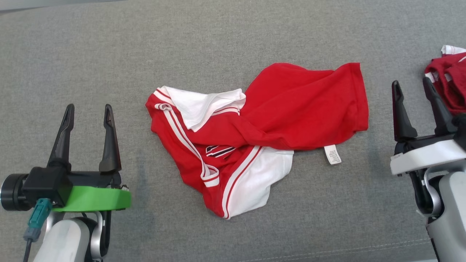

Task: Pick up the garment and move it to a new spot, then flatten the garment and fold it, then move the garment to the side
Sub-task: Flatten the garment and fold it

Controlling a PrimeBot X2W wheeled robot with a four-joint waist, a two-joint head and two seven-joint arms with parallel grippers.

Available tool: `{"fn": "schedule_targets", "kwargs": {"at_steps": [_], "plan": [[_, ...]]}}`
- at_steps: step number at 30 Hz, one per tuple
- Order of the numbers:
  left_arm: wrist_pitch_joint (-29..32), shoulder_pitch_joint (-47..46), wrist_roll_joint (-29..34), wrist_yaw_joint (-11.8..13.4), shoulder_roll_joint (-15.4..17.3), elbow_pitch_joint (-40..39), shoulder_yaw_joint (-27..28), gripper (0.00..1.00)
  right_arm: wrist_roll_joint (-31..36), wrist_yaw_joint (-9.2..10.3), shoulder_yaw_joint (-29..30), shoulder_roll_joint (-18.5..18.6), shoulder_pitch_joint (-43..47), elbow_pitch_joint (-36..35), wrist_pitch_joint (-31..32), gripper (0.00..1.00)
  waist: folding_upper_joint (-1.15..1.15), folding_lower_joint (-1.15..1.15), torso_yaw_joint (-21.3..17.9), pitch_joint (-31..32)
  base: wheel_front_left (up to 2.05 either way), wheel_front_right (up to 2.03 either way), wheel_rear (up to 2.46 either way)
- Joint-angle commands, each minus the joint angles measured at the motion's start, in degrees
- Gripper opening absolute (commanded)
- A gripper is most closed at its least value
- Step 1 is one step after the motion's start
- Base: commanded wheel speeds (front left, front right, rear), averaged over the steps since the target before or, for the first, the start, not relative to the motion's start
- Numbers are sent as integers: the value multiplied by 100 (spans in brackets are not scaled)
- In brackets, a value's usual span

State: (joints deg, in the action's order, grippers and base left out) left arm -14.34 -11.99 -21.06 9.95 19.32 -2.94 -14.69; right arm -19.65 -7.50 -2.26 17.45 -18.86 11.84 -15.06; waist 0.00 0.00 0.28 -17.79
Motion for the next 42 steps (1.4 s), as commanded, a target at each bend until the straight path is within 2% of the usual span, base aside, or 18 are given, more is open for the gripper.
{"fn": "schedule_targets", "kwargs": {"at_steps": [1, 10, 23, 27, 36, 42], "plan": [[6, 68, -16, 25, 44, 12, 17, 100, 72, 2, 6, -34, 138, -68, -18, 100, 0, 0, -114, 142, 0, 0, 0], [91, 387, -107, 121, 58, -42, 0, 100, 366, 2, -49, -366, 838, -583, -19, 100, 0, 0, -200, 359, 0, 0, 0], [140, 317, -135, 106, 67, -122, -106, 100, 364, 2, 15, -462, 915, -774, 108, 100, 0, 0, -154, 339, 0, 0, 0], [294, 147, -54, -75, 66, -149, -356, 100, 347, 2, 19, -486, 913, -793, 122, 100, 0, 0, -167, 273, 0, 0, 0], [1402, -677, -171, -918, -11, 554, -1246, 100, 314, 2, -150, -571, 725, -753, 105, 100, 0, 0, -393, 8, 0, 0, 0], [1739, -1065, -209, -1189, 30, 1117, -1412, 100, 285, 2, -170, -639, 657, -673, 68, 100, 0, 0, -570, -116, 0, 0, 0]]}}
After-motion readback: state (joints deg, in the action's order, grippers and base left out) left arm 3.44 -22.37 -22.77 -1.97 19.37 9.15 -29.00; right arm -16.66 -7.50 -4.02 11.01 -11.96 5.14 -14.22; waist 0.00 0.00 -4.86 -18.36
